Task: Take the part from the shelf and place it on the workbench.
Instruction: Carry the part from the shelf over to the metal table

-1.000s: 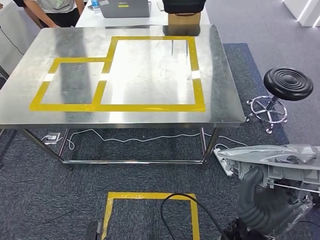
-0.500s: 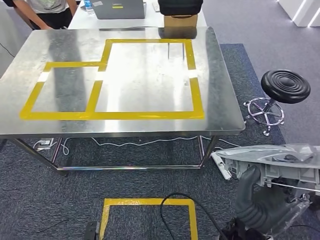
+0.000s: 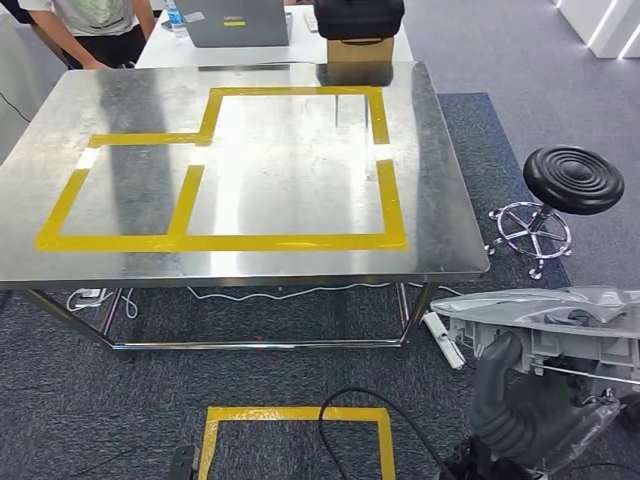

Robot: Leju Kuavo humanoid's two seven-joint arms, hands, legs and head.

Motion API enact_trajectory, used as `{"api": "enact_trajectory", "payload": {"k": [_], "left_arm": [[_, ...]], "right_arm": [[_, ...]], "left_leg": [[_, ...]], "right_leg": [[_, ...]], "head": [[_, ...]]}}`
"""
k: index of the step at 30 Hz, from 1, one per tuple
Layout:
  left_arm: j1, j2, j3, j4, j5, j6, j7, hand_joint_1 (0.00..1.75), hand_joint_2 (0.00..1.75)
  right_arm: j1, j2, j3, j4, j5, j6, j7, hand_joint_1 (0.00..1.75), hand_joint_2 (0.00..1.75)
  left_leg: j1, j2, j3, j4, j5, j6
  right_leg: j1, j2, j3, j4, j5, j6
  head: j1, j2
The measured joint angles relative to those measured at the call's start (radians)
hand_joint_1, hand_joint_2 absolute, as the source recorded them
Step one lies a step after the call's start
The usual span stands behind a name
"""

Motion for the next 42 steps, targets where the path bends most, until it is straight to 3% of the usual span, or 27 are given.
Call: {"api": "enact_trajectory", "payload": {"k": [2, 3, 6, 7, 8, 9, 11, 12, 14, 17, 19, 21, 22, 23, 24, 26, 28, 31, 33, 34, 36, 37, 38, 39, 42], "left_arm": [[0.0, 0.0, 0.001, 0.0, 0.006, -0.018, 0.0, 0.0, 1.75], [-0.001, 0.0, 0.002, 0.0, 0.012, -0.032, 0.0, 0.0, 1.75], [0.0, 0.001, 0.006, 0.0, 0.021, -0.067, 0.0, 0.0, 1.75], [0.001, 0.001, 0.007, 0.0, 0.021, -0.069, 0.0, 0.0, 1.75], [0.001, 0.001, 0.007, 0.0, 0.021, -0.07, 0.0, 0.0, 1.75], [0.001, 0.001, 0.008, 0.0, 0.021, -0.069, 0.0, 0.0, 1.75], [0.001, 0.001, 0.008, 0.0, 0.021, -0.064, 0.0, 0.0, 1.75], [0.0, 0.001, 0.008, 0.0, 0.021, -0.059, 0.0, 0.0, 1.75], [-0.002, 0.001, 0.008, 0.0, 0.019, -0.044, 0.002, 0.0, 1.75], [-0.001, 0.0, 0.009, 0.0, 0.011, -0.023, 0.0, 0.0, 1.75], [-0.001, -0.001, 0.009, 0.0, 0.003, -0.02, -0.006, 0.0, 1.75], [0.0, -0.001, 0.009, 0.0, -0.002, -0.021, -0.011, 0.0, 1.75], [0.001, -0.001, 0.009, 0.0, -0.004, -0.022, -0.012, 0.0, 1.75], [0.002, -0.001, 0.009, 0.0, -0.006, -0.02, -0.013, 0.0, 1.75], [0.002, -0.001, 0.009, 0.0, -0.007, -0.018, -0.014, 0.0, 1.75], [0.002, -0.002, 0.009, 0.0, -0.007, -0.011, -0.014, 0.0, 1.75], [0.001, -0.003, 0.009, 0.0, -0.006, -0.007, -0.013, 0.0, 1.75], [-0.001, -0.003, 0.009, 0.0, -0.006, 0.002, -0.008, 0.0, 1.75], [-0.001, -0.002, 0.01, 0.0, -0.006, 0.006, -0.004, 0.0, 1.75], [-0.002, -0.001, 0.01, 0.0, -0.006, 0.007, -0.004, 0.0, 1.75], [-0.001, 0.001, 0.01, 0.0, -0.006, 0.008, -0.002, 0.0, 1.75], [-0.001, 0.002, 0.01, 0.0, -0.006, 0.009, -0.002, 0.0, 1.75], [0.0, 0.003, 0.01, 0.0, -0.006, 0.01, -0.001, 0.0, 1.75], [0.0, 0.004, 0.01, 0.0, -0.006, 0.01, -0.001, 0.0, 1.75], [-0.001, 0.005, 0.009, 0.0, -0.006, 0.01, -0.001, 0.0, 1.75]], "right_arm": [[-0.001, 0.0, 0.002, 0.0, 0.0, 0.0, 0.001, 1.75, 1.75], [-0.003, 0.0, 0.003, 0.0, 0.0, 0.0, 0.001, 1.75, 1.75], [-0.006, 0.0, 0.006, 0.001, 0.0, 0.0, 0.003, 1.75, 1.75], [-0.006, 0.0, 0.006, 0.001, 0.0, 0.0, 0.003, 1.75, 1.75], [-0.007, 0.0, 0.006, 0.001, 0.0, 0.0, 0.003, 1.75, 1.75], [-0.007, 0.0, 0.006, 0.001, 0.0, 0.0, 0.003, 1.75, 1.75], [-0.007, 0.0, 0.006, 0.001, 0.001, 0.0, 0.003, 1.75, 1.75], [-0.007, 0.0, 0.006, 0.001, 0.002, 0.0, 0.003, 1.75, 1.75], [-0.008, 0.0, 0.006, 0.001, 0.003, 0.0, 0.003, 1.75, 1.75], [-0.009, 0.0, 0.006, 0.001, 0.004, 0.0, 0.002, 1.75, 1.75], [-0.01, 0.0, 0.006, 0.001, 0.005, 0.0, 0.001, 1.75, 1.75], [-0.01, 0.0, 0.006, 0.001, 0.005, 0.0, 0.0, 1.75, 1.75], [-0.01, 0.0, 0.005, 0.001, 0.005, 0.0, 0.0, 1.75, 1.75], [-0.009, 0.0, 0.005, 0.001, 0.004, 0.0, 0.0, 1.75, 1.75], [-0.009, 0.0, 0.005, 0.001, 0.004, 0.0, 0.0, 1.75, 1.75], [-0.009, 0.0, 0.004, 0.001, 0.004, 0.0, 0.0, 1.75, 1.75], [-0.01, -0.001, 0.005, 0.002, 0.005, 0.0, 0.0, 1.75, 1.75], [-0.01, 0.0, 0.005, 0.002, 0.006, 0.0, 0.0, 1.75, 1.75], [-0.01, 0.0, 0.005, 0.002, 0.009, 0.0, 0.0, 1.75, 1.75], [-0.011, 0.0, 0.006, 0.002, 0.011, 0.0, 0.0, 1.75, 1.75], [-0.011, 0.0, 0.006, 0.002, 0.014, 0.0, 0.0, 1.75, 1.75], [-0.011, 0.0, 0.006, 0.002, 0.014, 0.0, 0.0, 1.75, 1.75], [-0.011, 0.0, 0.006, 0.002, 0.015, 0.0, 0.0, 1.75, 1.75], [-0.011, 0.0, 0.006, 0.002, 0.015, 0.0, 0.0, 1.75, 1.75], [-0.011, 0.0, 0.006, 0.002, 0.015, 0.0, 0.0, 1.75, 1.75]], "left_leg": [[0.001, 0.001, -0.006, 0.012, -0.012, -0.01], [0.001, 0.001, -0.02, 0.042, -0.033, -0.015], [0.003, 0.002, -0.11, 0.226, -0.117, -0.023], [0.003, 0.002, -0.133, 0.267, -0.125, -0.024], [0.003, 0.002, -0.138, 0.273, -0.112, -0.023], [0.003, 0.002, -0.123, 0.239, -0.081, -0.021], [0.002, 0.002, -0.062, 0.112, -0.012, -0.015], [0.002, 0.002, -0.035, 0.055, 0.005, -0.011], [0.0, 0.001, -0.013, 0.004, 0.007, -0.003], [0.002, 0.0, -0.01, -0.005, 0.005, 0.015], [0.005, 0.0, -0.005, -0.009, -0.004, 0.028], [0.003, 0.0, 0.003, -0.009, -0.017, 0.037], [0.003, 0.002, 0.009, -0.009, -0.018, 0.037], [0.002, 0.004, 0.017, -0.008, -0.018, 0.036], [0.002, 0.005, 0.026, -0.007, -0.019, 0.035], [0.001, 0.003, 0.043, -0.007, -0.029, 0.029], [-0.002, 0.0, 0.049, -0.005, -0.037, 0.02], [-0.003, 0.0, 0.048, -0.011, -0.041, 0.004], [-0.002, 0.001, 0.037, 0.015, -0.062, -0.008], [-0.002, 0.001, 0.017, 0.055, -0.085, -0.013], [0.0, 0.002, -0.051, 0.184, -0.142, -0.02], [0.001, 0.002, -0.084, 0.238, -0.157, -0.021], [0.001, 0.002, -0.104, 0.265, -0.153, -0.022], [0.002, 0.002, -0.105, 0.253, -0.128, -0.022], [0.004, 0.002, -0.031, 0.075, -0.02, -0.019]], "right_leg": [[-0.002, -0.001, 0.001, -0.005, 0.004, -0.013], [-0.005, -0.002, 0.003, -0.007, 0.005, -0.019], [-0.005, -0.004, 0.003, -0.009, 0.005, -0.027], [-0.005, -0.004, 0.003, -0.009, 0.004, -0.027], [-0.005, -0.003, 0.004, -0.009, 0.004, -0.028], [-0.005, -0.002, 0.006, -0.009, 0.004, -0.027], [-0.004, 0.0, 0.009, -0.008, 0.001, -0.022], [-0.002, 0.001, 0.009, -0.007, -0.001, -0.018], [0.001, 0.002, 0.006, -0.009, -0.002, -0.007], [-0.001, -0.001, 0.003, -0.004, -0.009, 0.01], [-0.001, -0.004, -0.036, 0.074, -0.045, 0.019], [-0.001, -0.005, -0.112, 0.213, -0.093, 0.024], [-0.001, -0.005, -0.141, 0.262, -0.102, 0.025], [-0.001, -0.005, -0.154, 0.277, -0.094, 0.024], [-0.001, -0.005, -0.146, 0.249, -0.064, 0.022], [-0.001, -0.005, -0.09, 0.117, 0.015, 0.017], [0.001, -0.004, -0.045, 0.016, 0.049, 0.009], [0.003, -0.002, -0.04, -0.004, 0.042, -0.007], [-0.002, -0.003, -0.035, -0.011, 0.041, -0.019], [-0.004, -0.004, -0.031, -0.014, 0.04, -0.023], [-0.004, -0.006, -0.029, -0.015, 0.037, -0.028], [-0.004, -0.005, -0.028, -0.015, 0.036, -0.029], [-0.005, -0.005, -0.027, -0.015, 0.034, -0.03], [-0.005, -0.004, -0.024, -0.015, 0.033, -0.029], [-0.005, 0.0, -0.015, -0.012, 0.025, -0.019]], "head": [[-0.003, 0.0], [-0.005, 0.0], [-0.008, 0.0], [-0.009, 0.0], [-0.009, 0.0], [-0.009, 0.0], [-0.009, 0.0], [-0.009, 0.0], [-0.007, 0.0], [-0.005, 0.0], [0.0, 0.0], [0.004, 0.0], [0.004, 0.0], [0.004, 0.0], [0.004, 0.0], [0.004, 0.0], [0.004, 0.0], [-0.001, 0.0], [-0.005, 0.0], [-0.007, 0.0], [-0.01, 0.0], [-0.01, 0.0], [-0.01, 0.0], [-0.01, 0.0], [-0.01, 0.0]]}}
